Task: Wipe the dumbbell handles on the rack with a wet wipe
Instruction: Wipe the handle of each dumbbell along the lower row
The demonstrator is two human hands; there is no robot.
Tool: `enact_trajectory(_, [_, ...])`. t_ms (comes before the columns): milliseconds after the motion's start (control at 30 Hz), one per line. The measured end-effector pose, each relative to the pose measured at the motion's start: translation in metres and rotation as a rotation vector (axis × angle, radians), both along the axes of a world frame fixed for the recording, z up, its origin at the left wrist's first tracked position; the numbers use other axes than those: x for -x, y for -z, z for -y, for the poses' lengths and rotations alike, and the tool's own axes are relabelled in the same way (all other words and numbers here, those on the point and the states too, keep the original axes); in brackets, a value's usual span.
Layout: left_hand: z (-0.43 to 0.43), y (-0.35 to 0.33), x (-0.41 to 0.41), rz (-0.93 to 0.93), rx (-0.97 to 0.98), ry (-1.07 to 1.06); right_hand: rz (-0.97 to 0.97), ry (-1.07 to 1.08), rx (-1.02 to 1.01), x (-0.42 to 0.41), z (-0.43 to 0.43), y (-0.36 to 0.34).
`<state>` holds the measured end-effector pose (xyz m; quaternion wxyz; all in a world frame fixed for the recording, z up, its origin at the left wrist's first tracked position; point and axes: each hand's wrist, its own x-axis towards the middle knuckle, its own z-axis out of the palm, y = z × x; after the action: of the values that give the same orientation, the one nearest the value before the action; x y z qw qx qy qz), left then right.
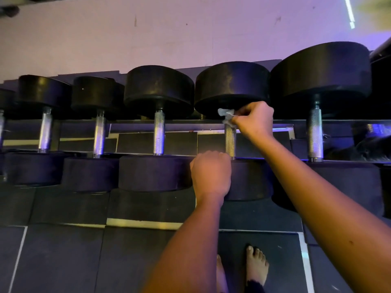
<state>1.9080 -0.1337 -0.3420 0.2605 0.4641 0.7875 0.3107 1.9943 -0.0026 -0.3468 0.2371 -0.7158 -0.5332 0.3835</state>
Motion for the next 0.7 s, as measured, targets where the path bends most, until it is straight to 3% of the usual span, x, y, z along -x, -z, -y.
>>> enact_trajectory(267, [-0.002, 0.001, 0.001, -0.033, 0.017, 0.03, 0.063, -0.212, 0.321, -0.009, 0.021, 0.01])
enact_trajectory(367, [-0.003, -0.002, 0.001, -0.027, 0.025, 0.033, 0.034, -0.246, 0.348, -0.017, 0.034, 0.013])
enact_trajectory(467, [-0.002, -0.001, 0.001, -0.022, 0.035, 0.044, -0.091, -0.187, 0.344, -0.021, 0.034, 0.01])
enact_trajectory(567, [-0.002, 0.001, 0.002, -0.015, 0.046, 0.044, -0.194, -0.005, 0.203, -0.023, 0.021, 0.014])
enact_trajectory(700, [-0.001, 0.0, 0.002, -0.019, 0.05, 0.047, -0.225, 0.109, 0.132, -0.016, -0.004, 0.023])
